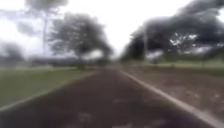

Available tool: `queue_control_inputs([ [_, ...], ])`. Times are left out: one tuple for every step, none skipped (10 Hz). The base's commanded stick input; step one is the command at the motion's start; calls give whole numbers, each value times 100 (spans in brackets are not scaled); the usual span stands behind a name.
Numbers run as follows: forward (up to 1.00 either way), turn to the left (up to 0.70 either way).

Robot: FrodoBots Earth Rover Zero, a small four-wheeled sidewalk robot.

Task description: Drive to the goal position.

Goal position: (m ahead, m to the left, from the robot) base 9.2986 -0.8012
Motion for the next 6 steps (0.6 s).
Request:
queue_control_inputs([
  [70, 0],
  [70, 0],
  [70, 0],
  [70, 0],
  [70, 0],
  [70, 0],
])
